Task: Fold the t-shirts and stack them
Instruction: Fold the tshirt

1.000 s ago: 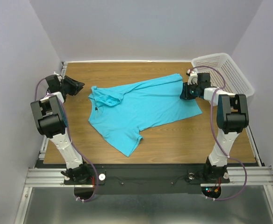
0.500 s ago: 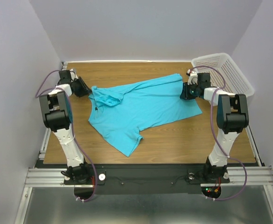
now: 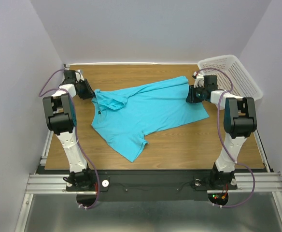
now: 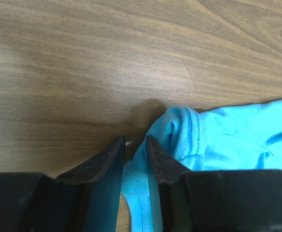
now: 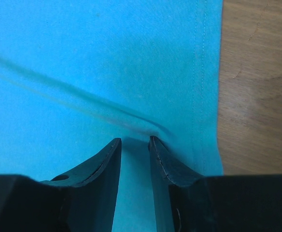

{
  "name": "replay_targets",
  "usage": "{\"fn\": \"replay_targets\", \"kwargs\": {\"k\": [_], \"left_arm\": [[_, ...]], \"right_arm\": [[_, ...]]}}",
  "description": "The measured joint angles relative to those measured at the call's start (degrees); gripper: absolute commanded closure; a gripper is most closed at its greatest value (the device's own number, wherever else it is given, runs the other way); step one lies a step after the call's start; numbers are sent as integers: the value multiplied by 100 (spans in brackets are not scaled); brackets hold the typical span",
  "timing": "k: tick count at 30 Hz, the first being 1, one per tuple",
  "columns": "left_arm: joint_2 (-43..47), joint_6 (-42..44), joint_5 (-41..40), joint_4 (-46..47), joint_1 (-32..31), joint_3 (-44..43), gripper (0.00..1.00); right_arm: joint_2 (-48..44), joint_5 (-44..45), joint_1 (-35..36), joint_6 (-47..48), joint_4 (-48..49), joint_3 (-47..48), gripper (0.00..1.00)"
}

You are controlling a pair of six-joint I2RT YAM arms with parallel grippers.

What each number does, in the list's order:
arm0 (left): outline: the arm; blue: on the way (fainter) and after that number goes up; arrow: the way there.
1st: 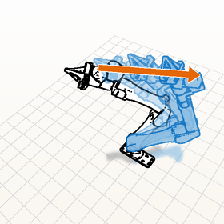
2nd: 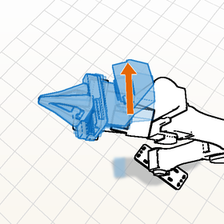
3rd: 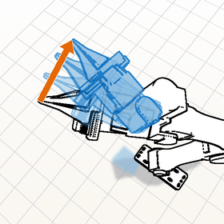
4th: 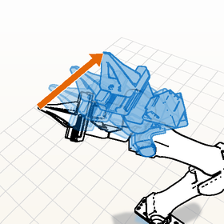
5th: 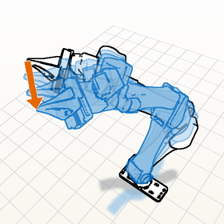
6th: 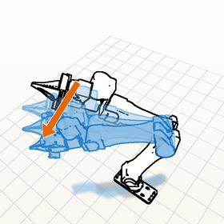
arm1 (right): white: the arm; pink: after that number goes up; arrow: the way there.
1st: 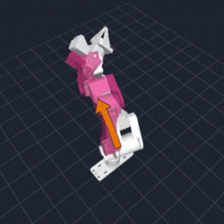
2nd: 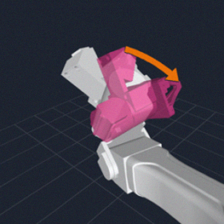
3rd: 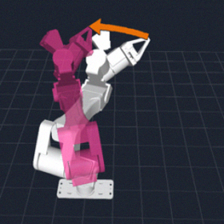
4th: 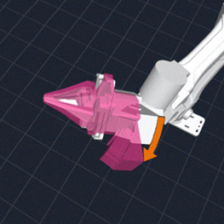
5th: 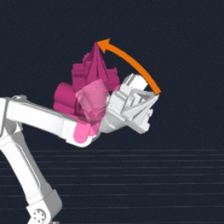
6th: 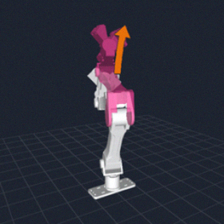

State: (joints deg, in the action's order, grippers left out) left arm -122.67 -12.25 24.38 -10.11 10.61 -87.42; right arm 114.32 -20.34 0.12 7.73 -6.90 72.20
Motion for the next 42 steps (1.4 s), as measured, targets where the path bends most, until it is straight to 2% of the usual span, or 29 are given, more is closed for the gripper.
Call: {"fn": "replay_targets", "kwargs": {"k": [5,10,15,21,30,36,38,39,42], "left_arm": [[-7,138,79,-127,-50,-9,77],[22,142,291,-109,-87,96,79],[107,109,437,-164,-48,234,100],[219,109,498,-267,52,245,100],[990,-26,186,-229,337,387,100],[1108,-26,-17,-179,358,463,100],[1108,-28,-127,-199,361,551,95],[1099,-26,-199,-221,363,581,83],[1054,-24,-468,-251,361,608,66]], "right_arm": [[13,2,-2,0,11,17,63],[13,2,-2,0,9,20,63],[13,2,-2,0,9,20,63],[13,2,-2,0,9,20,63],[17,2,-2,0,4,26,63],[17,2,-2,0,2,28,63],[20,2,-2,0,0,31,63],[20,2,-2,-2,2,31,63],[20,2,-2,0,0,31,63]]}}
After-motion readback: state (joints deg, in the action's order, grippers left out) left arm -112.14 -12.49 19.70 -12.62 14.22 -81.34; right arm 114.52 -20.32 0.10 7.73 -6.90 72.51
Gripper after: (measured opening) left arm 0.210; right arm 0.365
